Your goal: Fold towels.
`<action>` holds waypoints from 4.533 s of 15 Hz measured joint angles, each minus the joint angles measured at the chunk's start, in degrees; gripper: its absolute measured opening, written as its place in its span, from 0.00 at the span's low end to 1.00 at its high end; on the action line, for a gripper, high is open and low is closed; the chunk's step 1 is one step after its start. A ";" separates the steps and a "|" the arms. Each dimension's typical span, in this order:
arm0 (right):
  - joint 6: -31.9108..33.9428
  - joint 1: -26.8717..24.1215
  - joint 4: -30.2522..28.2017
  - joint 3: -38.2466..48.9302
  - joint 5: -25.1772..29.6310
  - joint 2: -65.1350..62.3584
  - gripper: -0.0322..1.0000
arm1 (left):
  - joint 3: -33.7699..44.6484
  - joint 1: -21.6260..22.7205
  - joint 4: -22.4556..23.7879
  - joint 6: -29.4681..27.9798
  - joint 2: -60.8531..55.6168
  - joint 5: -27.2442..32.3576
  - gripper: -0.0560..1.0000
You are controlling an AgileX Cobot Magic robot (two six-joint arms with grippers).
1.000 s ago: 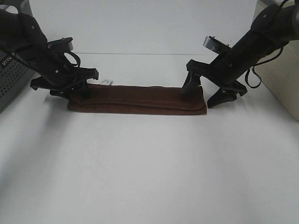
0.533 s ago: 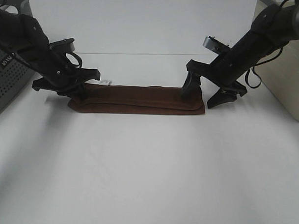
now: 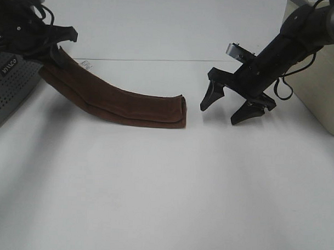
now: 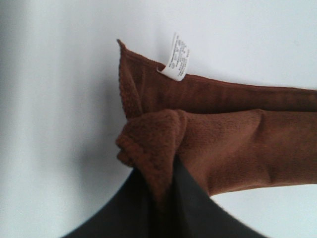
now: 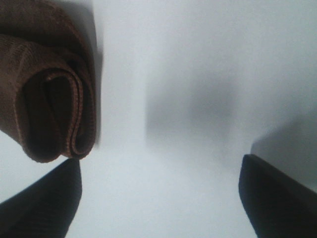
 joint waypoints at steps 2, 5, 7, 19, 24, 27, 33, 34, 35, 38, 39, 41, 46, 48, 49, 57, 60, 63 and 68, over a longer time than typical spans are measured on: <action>0.00 0.00 0.17 0.00 1.03 -0.92 0.82 | -1.66 -2.81 -0.57 -1.09 -1.20 1.78 0.11; 0.00 0.00 -0.17 0.00 1.03 -5.79 0.82 | -5.21 -9.40 -1.15 -4.53 -0.17 2.52 0.11; 0.00 0.00 -0.46 0.00 1.03 -9.34 0.82 | -9.11 -13.41 -1.32 -7.79 2.98 2.75 0.11; 0.11 0.00 0.52 0.00 3.38 -14.73 0.82 | -25.15 -21.37 2.52 -15.01 13.41 3.61 0.64; -7.56 3.15 19.08 0.00 3.95 -9.97 0.82 | -26.30 -11.46 10.20 -15.01 10.77 11.00 0.64; -15.93 7.16 32.49 0.00 4.98 -3.61 0.81 | -26.30 -8.02 10.43 -15.01 10.71 15.41 0.64; -23.32 6.53 39.99 0.00 6.70 5.84 0.81 | -26.30 -7.28 10.43 -15.01 10.71 17.13 0.64; -23.38 5.33 38.56 0.00 5.96 5.90 0.81 | -26.30 -7.28 10.43 -15.01 10.71 17.99 0.64; -23.03 4.18 37.13 0.00 5.21 5.90 0.81 | -26.30 -7.28 10.43 -15.01 10.71 18.96 0.64; -20.57 1.38 32.49 0.00 5.39 5.39 0.81 | -26.30 -7.28 10.43 -14.50 10.71 21.77 0.64; -20.51 1.26 30.54 0.00 5.50 4.35 0.81 | -26.30 -7.28 10.60 -14.04 10.71 23.20 0.64; -19.71 1.26 26.01 0.00 6.93 -0.06 0.81 | -26.30 -7.28 12.20 -13.75 9.74 25.84 0.64; -6.25 1.32 10.54 0.00 9.40 -14.04 0.81 | -25.78 -7.28 17.30 -12.49 3.50 30.48 0.64; -1.32 1.32 4.47 0.00 11.86 -19.19 0.81 | -22.46 -7.28 20.40 -11.92 -1.03 30.48 0.64; 0.97 1.32 1.38 0.00 13.64 -22.17 0.81 | -19.14 -7.28 21.43 -11.75 -4.24 30.48 0.64; 12.09 1.32 -15.81 10.08 16.33 -53.92 0.81 | 18.51 -7.28 22.40 -10.89 -42.40 27.62 0.64; 12.20 1.32 -17.99 23.66 16.50 -72.59 0.81 | 31.11 -7.28 22.40 -8.77 -61.88 26.24 0.64; 13.46 1.32 -19.48 35.87 16.73 -88.98 0.81 | 39.48 -7.28 22.23 -7.85 -79.18 26.01 0.64; 13.58 1.32 -25.78 50.53 16.96 -111.61 0.81 | 51.05 -7.28 20.11 -6.02 -101.59 26.07 0.64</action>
